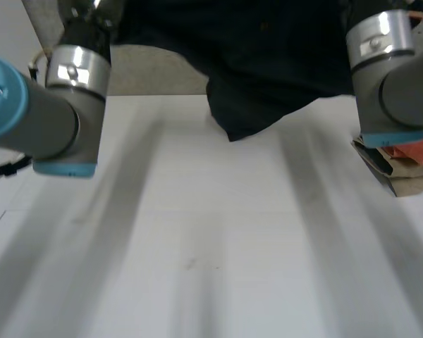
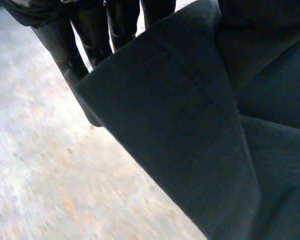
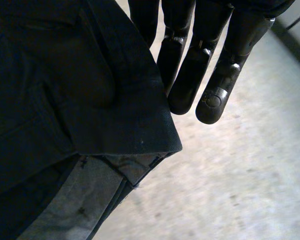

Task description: Fold the laundry.

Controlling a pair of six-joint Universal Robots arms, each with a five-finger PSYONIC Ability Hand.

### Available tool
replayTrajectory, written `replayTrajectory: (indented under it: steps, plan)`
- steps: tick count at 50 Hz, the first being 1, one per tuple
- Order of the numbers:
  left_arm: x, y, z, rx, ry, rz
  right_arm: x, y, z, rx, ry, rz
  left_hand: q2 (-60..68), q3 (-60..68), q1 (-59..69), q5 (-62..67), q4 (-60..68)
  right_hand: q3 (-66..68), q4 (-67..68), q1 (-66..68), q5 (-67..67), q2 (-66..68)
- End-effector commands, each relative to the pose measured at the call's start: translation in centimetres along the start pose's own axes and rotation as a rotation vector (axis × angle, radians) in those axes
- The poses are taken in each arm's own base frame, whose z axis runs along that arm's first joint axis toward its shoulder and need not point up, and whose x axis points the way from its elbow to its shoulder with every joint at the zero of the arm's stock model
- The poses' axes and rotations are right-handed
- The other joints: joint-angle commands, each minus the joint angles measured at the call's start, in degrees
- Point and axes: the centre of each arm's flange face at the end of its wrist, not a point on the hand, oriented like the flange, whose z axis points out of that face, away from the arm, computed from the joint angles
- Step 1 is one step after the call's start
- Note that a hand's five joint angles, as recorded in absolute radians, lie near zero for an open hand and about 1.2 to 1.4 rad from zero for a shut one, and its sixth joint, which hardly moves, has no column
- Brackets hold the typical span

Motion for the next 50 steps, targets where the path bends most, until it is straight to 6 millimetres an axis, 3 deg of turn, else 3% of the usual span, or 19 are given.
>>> replayTrajectory:
  steps: [1, 4, 5, 8, 9, 14, 22, 23, 27, 30, 34, 37, 39, 45, 49, 50]
  plan:
    - [1.9, 4.1, -6.4, -0.253, 0.097, 0.019, -4.7, 3.9, -7.1, -0.277, -0.291, 0.056, 9.34, 9.71, 12.36, 11.11, 9.28, 12.54, 11.94, 23.22, 13.90, 12.33]
    - [3.0, 6.0, -9.6, -0.366, 0.153, 0.025, -5.9, 5.1, -10.2, -0.400, -0.378, 0.070, 9.17, 9.54, 12.19, 10.95, 9.11, 12.54, 11.94, 23.22, 13.90, 12.33]
    - [3.3, 6.3, -10.5, -0.394, 0.169, 0.028, -6.5, 5.6, -12.1, -0.481, -0.432, 0.082, 9.17, 9.54, 12.19, 10.95, 9.11, 12.54, 11.94, 23.22, 13.90, 12.33]
    - [4.6, 7.4, -13.7, -0.508, 0.244, 0.054, -7.0, 6.0, -14.8, -0.588, -0.504, 0.099, 9.17, 9.54, 12.19, 10.95, 9.11, 12.54, 11.94, 23.22, 13.90, 12.33]
    - [4.8, 7.5, -14.5, -0.532, 0.265, 0.065, -7.2, 6.0, -16.2, -0.647, -0.548, 0.108, 9.17, 9.54, 12.19, 10.95, 9.11, 12.54, 11.94, 23.22, 13.90, 12.33]
    - [6.2, 7.1, -18.6, -0.676, 0.401, 0.142, -7.5, 5.6, -19.9, -0.787, -0.666, 0.139, 10.18, 10.55, 13.20, 11.95, 10.11, 12.54, 11.94, 23.22, 13.90, 12.33]
    - [3.8, 0.7, -20.4, -0.759, 0.493, 0.254, -3.4, 0.3, -20.6, -0.883, -0.779, 0.104, 12.51, 12.89, 15.53, 14.29, 12.45, 12.54, 11.94, 23.22, 13.90, 12.33]
    - [3.1, -1.3, -20.5, -0.762, 0.488, 0.259, -2.9, -0.3, -20.6, -0.894, -0.794, 0.099, 12.51, 12.89, 15.53, 14.29, 12.45, 12.54, 11.94, 23.22, 13.90, 12.33]
    - [1.5, -6.1, -20.8, -0.732, 0.486, 0.250, 0.0, -4.2, -20.3, -0.890, -0.831, 0.061, 12.51, 12.89, 15.53, 14.29, 12.45, 12.54, 11.94, 23.22, 13.90, 12.33]
    - [0.8, -8.6, -21.2, -0.696, 0.485, 0.240, 1.8, -6.5, -19.8, -0.855, -0.836, 0.036, 12.51, 12.89, 15.53, 14.29, 12.45, 12.54, 11.94, 23.22, 13.90, 12.33]
    - [1.3, -9.5, -21.5, -0.671, 0.505, 0.218, 2.7, -7.7, -19.3, -0.807, -0.819, -0.003, 12.51, 12.89, 15.53, 14.29, 12.45, 12.54, 11.94, 23.22, 13.90, 12.33]
    - [1.6, -9.0, -21.6, -0.683, 0.515, 0.217, 2.4, -7.6, -19.5, -0.806, -0.832, -0.012, 12.51, 12.89, 15.53, 14.29, 12.45, 12.54, 11.94, 23.22, 13.90, 12.33]
    - [2.5, -7.2, -21.6, -0.720, 0.539, 0.217, 2.1, -7.2, -19.7, -0.816, -0.846, -0.014, 11.70, 12.07, 14.72, 13.47, 11.64, 12.54, 11.94, 23.22, 13.90, 12.33]
    - [5.3, -1.5, -20.4, -0.787, 0.573, 0.236, -2.4, -1.5, -20.3, -0.910, -0.919, 0.002, 11.02, 11.39, 14.04, 12.80, 10.96, 12.54, 11.94, 23.22, 13.90, 12.33]
    - [6.9, 2.1, -17.5, -0.749, 0.538, 0.237, -4.0, 1.3, -18.7, -0.897, -0.840, -0.040, 11.53, 11.90, 14.54, 13.30, 11.46, 12.54, 11.94, 23.22, 13.90, 12.33]
    - [7.3, 3.2, -15.7, -0.714, 0.506, 0.237, -4.2, 1.8, -18.0, -0.884, -0.809, -0.056, 11.53, 11.90, 14.54, 13.30, 11.46, 12.54, 11.94, 23.22, 13.90, 12.33]
